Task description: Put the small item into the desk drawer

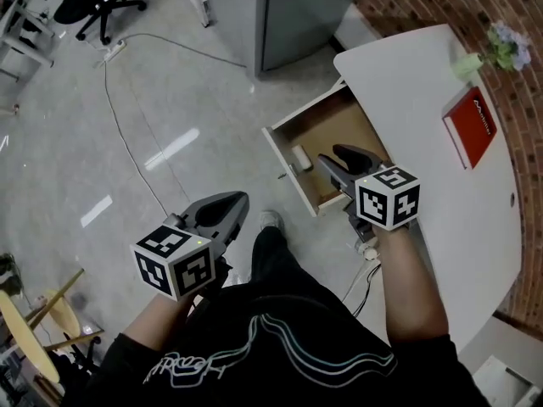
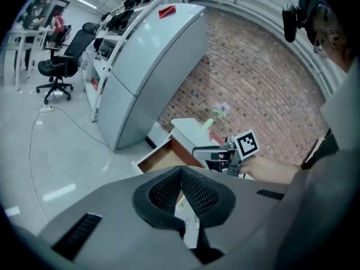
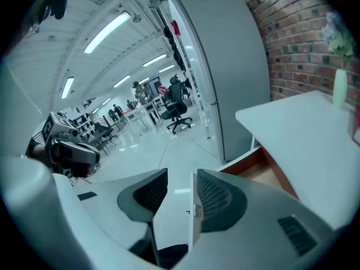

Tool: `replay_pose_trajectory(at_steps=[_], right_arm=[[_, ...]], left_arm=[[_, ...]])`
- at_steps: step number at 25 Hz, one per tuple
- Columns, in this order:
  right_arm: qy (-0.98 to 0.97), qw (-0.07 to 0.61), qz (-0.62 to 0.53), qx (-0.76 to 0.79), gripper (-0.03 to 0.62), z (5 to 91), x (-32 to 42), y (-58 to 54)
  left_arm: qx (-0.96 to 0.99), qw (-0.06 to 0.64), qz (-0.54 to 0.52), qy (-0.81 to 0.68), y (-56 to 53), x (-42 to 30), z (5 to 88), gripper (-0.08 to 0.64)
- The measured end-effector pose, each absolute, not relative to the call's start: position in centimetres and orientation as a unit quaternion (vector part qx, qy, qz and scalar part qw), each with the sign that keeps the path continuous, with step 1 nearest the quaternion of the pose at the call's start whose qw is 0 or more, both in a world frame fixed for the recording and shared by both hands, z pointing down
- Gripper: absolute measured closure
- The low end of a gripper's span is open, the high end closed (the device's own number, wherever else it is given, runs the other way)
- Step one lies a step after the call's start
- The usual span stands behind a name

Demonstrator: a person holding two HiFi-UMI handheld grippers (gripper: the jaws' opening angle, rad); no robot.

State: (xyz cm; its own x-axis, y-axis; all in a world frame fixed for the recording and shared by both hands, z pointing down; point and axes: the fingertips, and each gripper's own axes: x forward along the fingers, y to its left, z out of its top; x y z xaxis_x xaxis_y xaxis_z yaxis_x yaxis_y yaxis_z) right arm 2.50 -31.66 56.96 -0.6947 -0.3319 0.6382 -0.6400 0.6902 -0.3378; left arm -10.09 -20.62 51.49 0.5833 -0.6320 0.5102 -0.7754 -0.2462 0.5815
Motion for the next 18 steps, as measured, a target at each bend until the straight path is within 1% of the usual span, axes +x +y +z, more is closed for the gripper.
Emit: replay_pose_trajectory(at_steps=[6, 11, 18], right_arm=[[-0.908, 0.207, 0.237, 0.276, 0.465, 43.6, 2.4, -22.8], [-0.938, 0.146, 0.182, 0.255, 0.505, 34.0, 1.8, -16.2], [-0.956, 0.060, 0.138, 0.251, 0.531, 24.9, 2.8, -7.8]], left_arm=[[0.826, 0.362, 0.074, -0.425, -15.6, -9.0, 41.8, 0.539], [0.867, 0.302, 0.040, -0.394, -12.6, -7.2, 33.6, 0.538], [0.907, 0.239, 0.012, -0.346, -6.3, -3.9, 25.8, 0.540]])
